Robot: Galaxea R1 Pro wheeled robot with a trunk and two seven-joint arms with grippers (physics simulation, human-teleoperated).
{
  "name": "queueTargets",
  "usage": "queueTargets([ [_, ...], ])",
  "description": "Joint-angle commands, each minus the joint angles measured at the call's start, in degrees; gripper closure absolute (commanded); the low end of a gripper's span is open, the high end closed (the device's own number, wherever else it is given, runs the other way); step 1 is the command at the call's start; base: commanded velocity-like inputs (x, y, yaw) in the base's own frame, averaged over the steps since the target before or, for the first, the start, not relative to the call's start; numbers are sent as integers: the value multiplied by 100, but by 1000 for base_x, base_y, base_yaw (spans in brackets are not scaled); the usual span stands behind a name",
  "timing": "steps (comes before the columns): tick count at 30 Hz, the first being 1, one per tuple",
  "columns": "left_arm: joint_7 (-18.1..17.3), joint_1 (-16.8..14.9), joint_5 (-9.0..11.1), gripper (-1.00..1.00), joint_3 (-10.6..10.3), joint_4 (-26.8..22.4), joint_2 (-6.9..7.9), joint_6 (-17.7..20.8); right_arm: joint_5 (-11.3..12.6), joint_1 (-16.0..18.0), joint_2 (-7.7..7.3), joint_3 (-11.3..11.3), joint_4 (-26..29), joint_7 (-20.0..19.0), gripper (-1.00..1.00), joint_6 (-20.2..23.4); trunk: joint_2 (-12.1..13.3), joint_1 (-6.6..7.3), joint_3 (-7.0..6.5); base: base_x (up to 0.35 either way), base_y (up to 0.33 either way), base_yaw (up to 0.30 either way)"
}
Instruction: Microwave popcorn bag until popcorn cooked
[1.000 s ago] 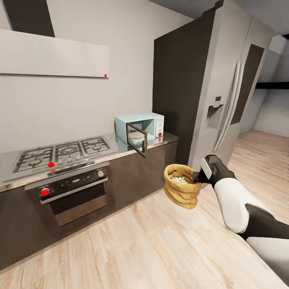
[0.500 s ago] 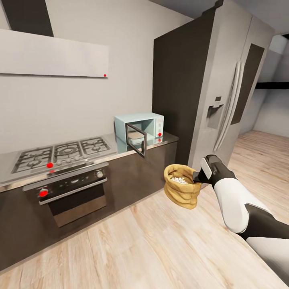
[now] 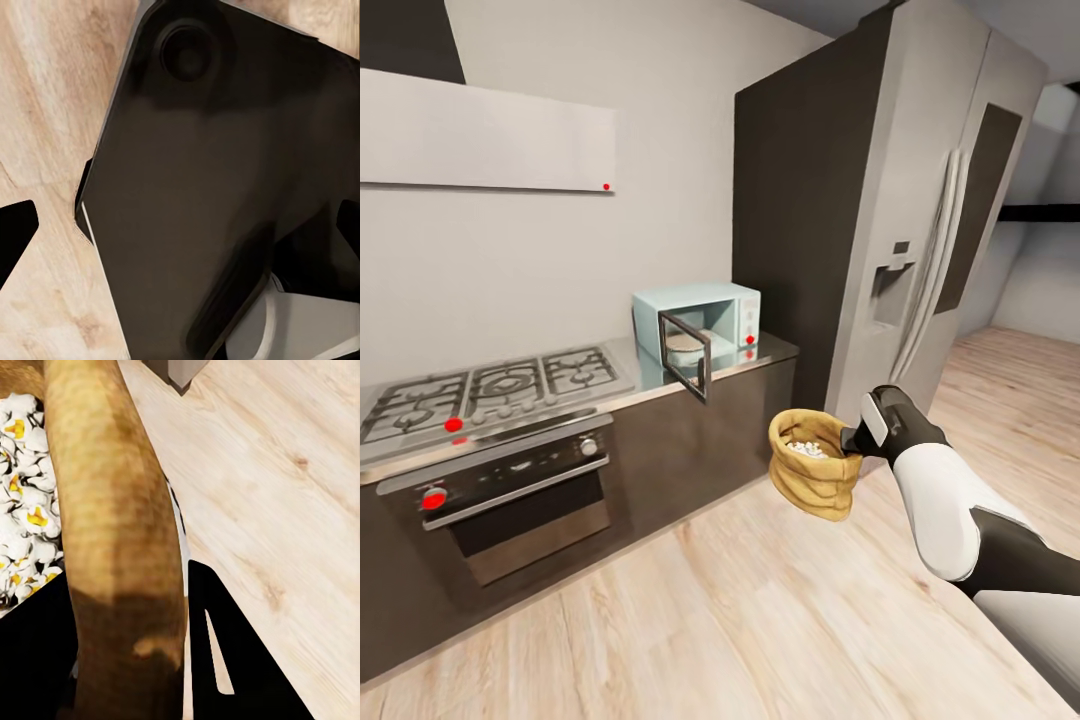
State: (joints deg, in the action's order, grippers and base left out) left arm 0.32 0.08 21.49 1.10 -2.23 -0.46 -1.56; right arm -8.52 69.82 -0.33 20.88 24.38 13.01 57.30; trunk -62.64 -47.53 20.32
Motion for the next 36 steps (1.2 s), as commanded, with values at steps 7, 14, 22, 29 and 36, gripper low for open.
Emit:
queueTargets([
  [7,3,1,22,-100,13,-6,2,-11,-51,5,5,41,5,-27,100,18,-4,-2,6,186,-130,0],
  [14,3,1,22,-100,13,-6,2,-11,-53,5,-2,42,5,-27,100,20,-4,-2,6,186,-130,0],
  [22,3,1,22,-100,13,-6,2,-11,-53,5,-3,44,5,-27,100,18,-4,-2,6,186,-130,0],
  [29,3,1,22,-100,13,-6,2,-11,-53,5,-3,43,5,-27,100,8,-4,-2,6,200,-134,0],
  [36,3,1,22,-100,13,-6,2,-11,-62,5,-3,47,12,-27,100,8,-4,-2,6,220,-137,0],
])
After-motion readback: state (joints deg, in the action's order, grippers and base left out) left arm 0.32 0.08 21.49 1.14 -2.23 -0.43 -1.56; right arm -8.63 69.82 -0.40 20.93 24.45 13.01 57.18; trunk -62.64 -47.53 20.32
